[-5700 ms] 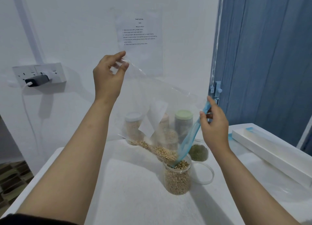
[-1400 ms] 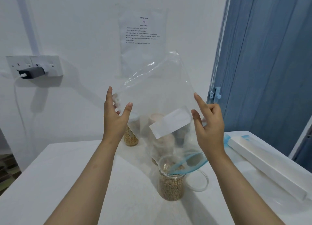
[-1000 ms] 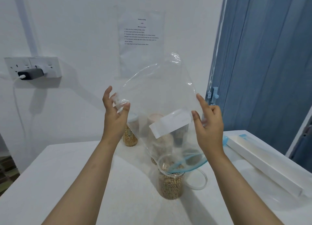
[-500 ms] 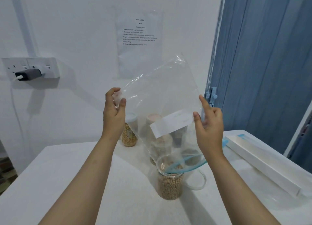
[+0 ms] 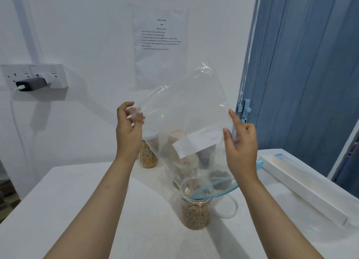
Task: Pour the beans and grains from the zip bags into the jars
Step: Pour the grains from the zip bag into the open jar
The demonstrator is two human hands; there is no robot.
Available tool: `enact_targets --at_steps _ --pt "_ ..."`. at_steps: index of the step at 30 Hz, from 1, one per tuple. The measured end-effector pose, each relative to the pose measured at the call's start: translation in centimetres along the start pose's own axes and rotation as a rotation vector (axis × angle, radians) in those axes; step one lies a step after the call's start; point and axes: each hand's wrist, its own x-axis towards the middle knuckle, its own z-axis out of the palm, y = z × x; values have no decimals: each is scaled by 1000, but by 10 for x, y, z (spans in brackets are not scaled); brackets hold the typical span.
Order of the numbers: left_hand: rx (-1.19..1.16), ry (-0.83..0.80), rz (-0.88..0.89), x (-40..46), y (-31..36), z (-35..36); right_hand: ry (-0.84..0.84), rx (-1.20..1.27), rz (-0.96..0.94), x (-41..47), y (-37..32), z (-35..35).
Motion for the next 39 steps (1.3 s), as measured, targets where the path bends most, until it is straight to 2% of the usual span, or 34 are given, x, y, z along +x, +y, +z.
enact_targets --at_steps 6,12,19,24,31,39 --pt "7 40 -7 6 3 5 -9 -2 15 0 2 0" --pt "-22 -13 -18 -5 -6 7 7 6 33 0 5 0" --pt "90 29 -14 -2 1 4 -1 17 16 -4 1 2" --pt "127 -6 -7 -2 1 4 -18 21 -9 -4 0 1" --pt "100 -105 1 -5 1 2 -29 -21 -4 -1 2 -6" --pt "-40 -112 -62 -12 7 3 -33 -19 -6 -4 0 -8"
